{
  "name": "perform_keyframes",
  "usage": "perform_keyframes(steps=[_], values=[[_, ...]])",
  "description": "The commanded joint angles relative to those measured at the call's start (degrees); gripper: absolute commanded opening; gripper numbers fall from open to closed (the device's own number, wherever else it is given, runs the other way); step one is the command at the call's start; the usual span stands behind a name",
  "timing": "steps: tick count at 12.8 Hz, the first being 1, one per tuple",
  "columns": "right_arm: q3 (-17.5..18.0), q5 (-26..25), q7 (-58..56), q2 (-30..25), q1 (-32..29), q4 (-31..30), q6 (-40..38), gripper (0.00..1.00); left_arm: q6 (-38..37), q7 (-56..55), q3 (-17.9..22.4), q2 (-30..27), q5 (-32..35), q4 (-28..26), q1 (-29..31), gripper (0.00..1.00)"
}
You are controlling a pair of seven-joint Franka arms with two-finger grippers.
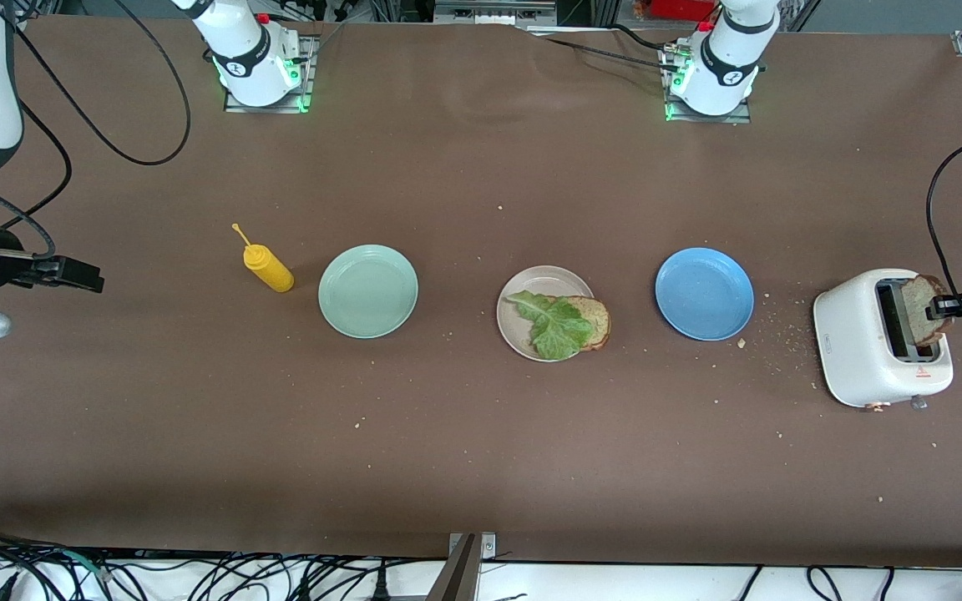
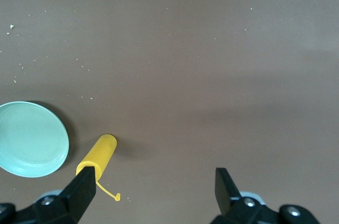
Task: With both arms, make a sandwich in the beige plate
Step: 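Lift the bread slice out and carry it over the beige plate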
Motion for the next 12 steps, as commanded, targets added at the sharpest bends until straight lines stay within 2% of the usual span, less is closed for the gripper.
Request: perform_keyframes(steps=[1, 4, 7, 9, 12], values=[[0.35, -0.81, 0.67, -0.58, -0.43, 0.47, -1.18, 1.00, -4.21, -0.87, -1.07, -2.78, 1.53, 1.77, -0.28, 0.00], [0.35, -0.81, 0.67, -0.58, -0.43, 0.47, -1.09, 1.00, -12.72, -0.87, -1.25, -5.32, 1.62, 7.30, -2.56, 0.00], [0.35, -0.81, 0.76, -0.58, -0.43, 0.47, -1.09, 1.00, -19.77, 0.00, -2.04, -5.42, 0.57, 14.33, -5.64, 0.00], [0.35, -0.81, 0.76, -0.58, -0.43, 0.47, -1.09, 1.00, -20.05, 0.35, -6.32, -5.42, -0.13, 15.84, -6.00, 0.00], [0.35, -0.81, 0.76, -0.58, -0.43, 0.47, -1.09, 1.00, -20.05, -0.52, -8.89, -4.72, -10.30, 15.15, -7.13, 0.00]])
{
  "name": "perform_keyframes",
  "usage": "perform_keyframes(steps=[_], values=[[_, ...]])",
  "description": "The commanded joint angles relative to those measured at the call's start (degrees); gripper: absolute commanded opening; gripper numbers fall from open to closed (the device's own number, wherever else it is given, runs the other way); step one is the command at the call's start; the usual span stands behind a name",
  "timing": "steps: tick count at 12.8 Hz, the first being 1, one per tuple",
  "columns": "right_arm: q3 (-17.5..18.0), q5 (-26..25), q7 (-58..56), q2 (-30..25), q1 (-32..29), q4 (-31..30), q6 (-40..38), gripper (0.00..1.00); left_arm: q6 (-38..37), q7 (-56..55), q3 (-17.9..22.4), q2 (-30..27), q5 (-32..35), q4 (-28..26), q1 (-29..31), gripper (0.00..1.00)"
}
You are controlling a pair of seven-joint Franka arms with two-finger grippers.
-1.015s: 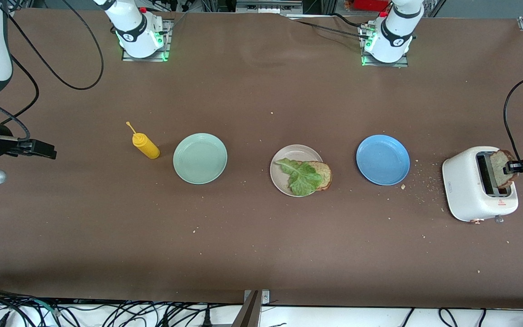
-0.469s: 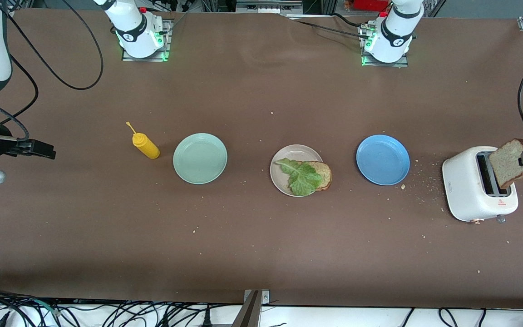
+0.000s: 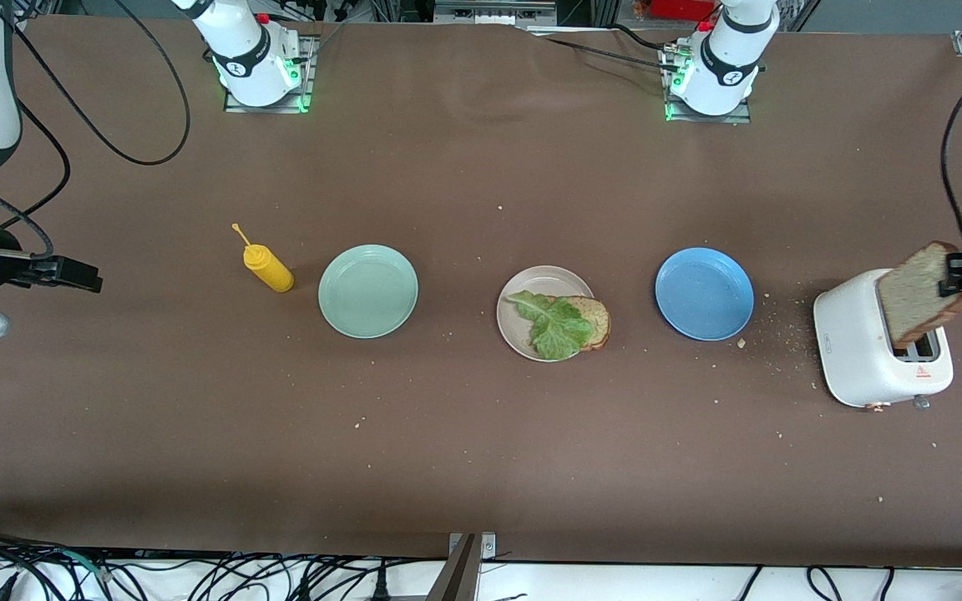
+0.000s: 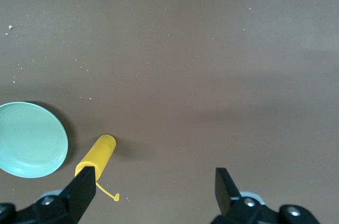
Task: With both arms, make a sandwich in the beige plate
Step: 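Lift the bread slice out and carry it over the beige plate, then lower the bread slice onto the lettuce with the left gripper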
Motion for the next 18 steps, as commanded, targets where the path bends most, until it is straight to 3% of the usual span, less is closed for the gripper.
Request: perform_keyframes(steps=[1, 7, 12, 15, 18], values=[[0.41, -0.74, 0.75, -0.56, -0.34, 0.43, -1.08, 1.00, -1.00, -1.52, -0.82, 1.87, -8.69, 0.51, -2.02, 0.00], [0.41, -0.74, 0.75, -0.56, -0.43, 0.43, -1.08, 1.00, -0.82, -9.96, -0.82, 10.56, -25.50, 0.51, -11.16, 0.00], [0.41, -0.74, 0.75, -0.56, -0.52, 0.43, -1.08, 1.00, 0.40, -2.96, -0.82, 22.69, -44.82, 0.51, -13.72, 0.00], [0.41, -0.74, 0.75, -0.56, -0.52, 0.43, -1.08, 1.00, 1.37, 3.90, -0.82, 27.17, -47.14, 0.51, -15.21, 0.00], [0.41, -0.83, 0.75, -0.56, -0.52, 0.43, -1.09, 1.00, 9.53, 5.94, -0.82, 29.64, -46.96, 0.51, -17.75, 0.00]])
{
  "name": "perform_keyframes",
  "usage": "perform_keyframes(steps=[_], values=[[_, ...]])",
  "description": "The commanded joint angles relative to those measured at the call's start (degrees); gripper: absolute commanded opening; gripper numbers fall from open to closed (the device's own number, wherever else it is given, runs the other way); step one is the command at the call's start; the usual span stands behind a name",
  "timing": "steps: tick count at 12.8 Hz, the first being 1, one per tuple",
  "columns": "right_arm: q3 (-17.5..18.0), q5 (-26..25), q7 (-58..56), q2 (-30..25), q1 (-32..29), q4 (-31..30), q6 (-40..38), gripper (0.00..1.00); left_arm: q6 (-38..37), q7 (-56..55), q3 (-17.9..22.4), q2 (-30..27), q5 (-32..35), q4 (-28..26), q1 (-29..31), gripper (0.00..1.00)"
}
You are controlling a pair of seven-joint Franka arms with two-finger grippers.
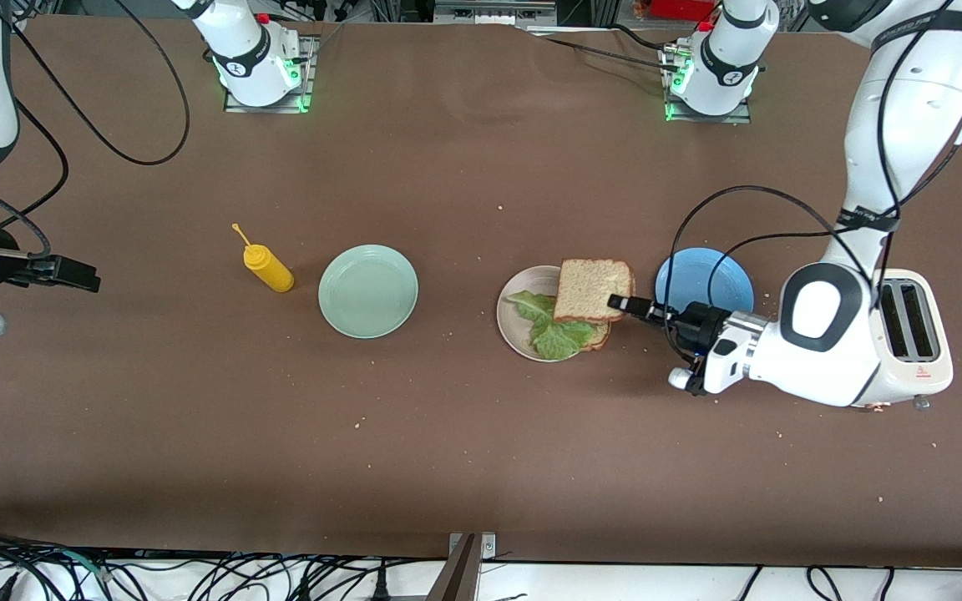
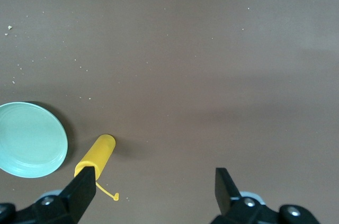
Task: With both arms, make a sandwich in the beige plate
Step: 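Lower the bread slice onto the lettuce with the left gripper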
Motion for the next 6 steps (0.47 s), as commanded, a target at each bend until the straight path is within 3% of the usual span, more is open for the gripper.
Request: perform_keyframes(steps=[1, 5, 6], values=[[0.43, -0.82, 0.66, -0.52, -0.39, 0.30, -1.00, 1.00, 4.53, 1.98, 0.24, 2.13, -1.80, 1.50, -2.87, 0.00], [0.34, -0.82, 0.66, -0.52, -0.39, 0.30, -1.00, 1.00, 6.84, 3.39, 0.24, 3.54, -1.80, 1.06, -4.28, 0.02], [0.43, -0.82, 0.66, -0.52, -0.48, 0.30, -1.00, 1.00, 6.92, 3.39, 0.33, 3.55, -1.62, 0.10, -4.28, 0.15]])
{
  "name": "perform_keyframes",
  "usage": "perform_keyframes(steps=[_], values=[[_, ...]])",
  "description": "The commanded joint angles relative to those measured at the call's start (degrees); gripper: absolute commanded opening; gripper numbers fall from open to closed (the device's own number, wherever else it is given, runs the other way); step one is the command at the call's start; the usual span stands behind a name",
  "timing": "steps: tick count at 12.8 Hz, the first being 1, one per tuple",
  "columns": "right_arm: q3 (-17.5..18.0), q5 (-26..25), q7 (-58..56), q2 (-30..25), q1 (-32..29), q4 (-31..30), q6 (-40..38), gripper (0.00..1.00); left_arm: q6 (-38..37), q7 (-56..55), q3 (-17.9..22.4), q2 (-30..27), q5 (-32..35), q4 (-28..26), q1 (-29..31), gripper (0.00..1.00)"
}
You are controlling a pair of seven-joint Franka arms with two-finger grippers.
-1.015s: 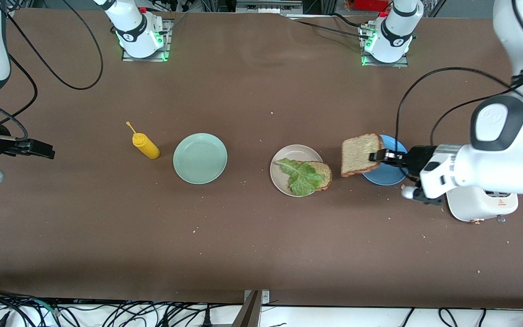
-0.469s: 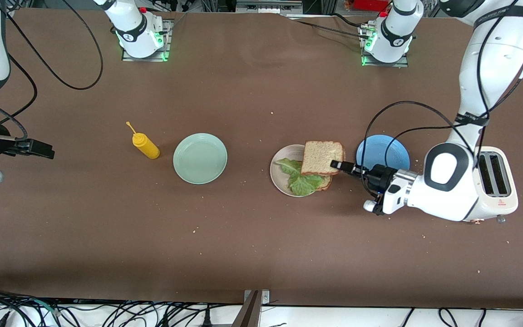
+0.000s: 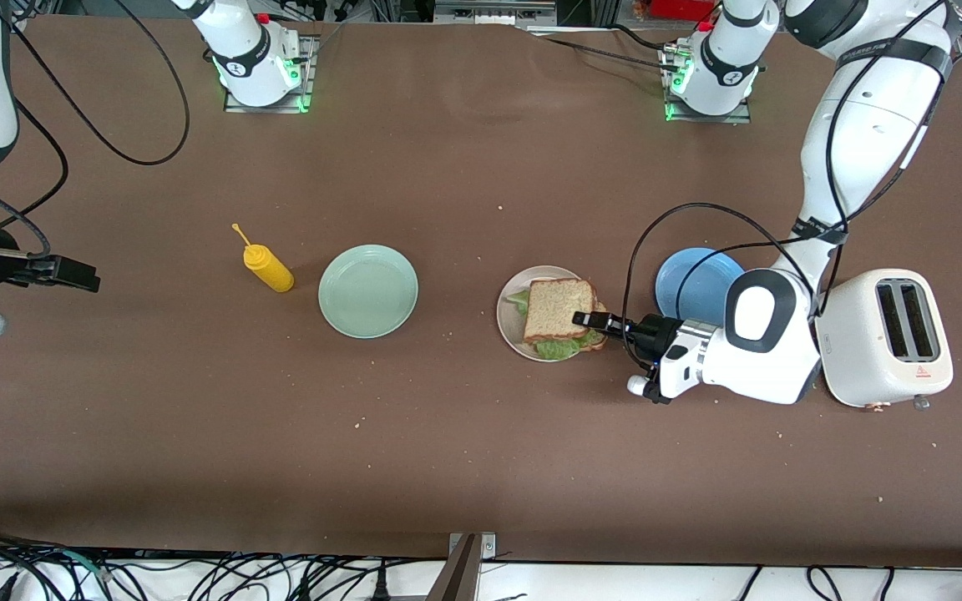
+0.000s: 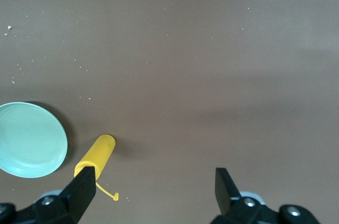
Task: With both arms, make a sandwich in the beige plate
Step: 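Lower the bread slice onto the lettuce with the left gripper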
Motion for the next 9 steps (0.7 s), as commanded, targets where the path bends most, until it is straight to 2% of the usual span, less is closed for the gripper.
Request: perform_keyframes(steps=[1, 2, 3, 4, 9], values=[[0.44, -0.81, 0.66, -0.52, -0.35, 0.30, -0.98, 1.00, 0.16, 2.03, 0.49, 1.32, -0.83, -0.09, -0.28, 0.28], [0.44, -0.81, 0.66, -0.52, -0.35, 0.30, -0.98, 1.00, 0.16, 3.52, 0.57, 1.50, -0.74, -0.09, -0.37, 0.30], [0.44, -0.81, 0.66, -0.52, -0.35, 0.30, -0.98, 1.00, 0.16, 4.05, 0.75, 1.50, -0.74, -0.26, -0.28, 0.55], [0.44, -0.81, 0.66, -0.52, -0.35, 0.30, -0.89, 1.00, 0.16, 4.23, 0.84, 1.50, -0.48, -0.26, -0.28, 0.99], [0.44, -0.72, 0.66, -0.52, -0.44, 0.30, -0.89, 1.00, 0.16, 3.97, 0.75, 0.36, 6.45, 0.35, -0.28, 1.00]])
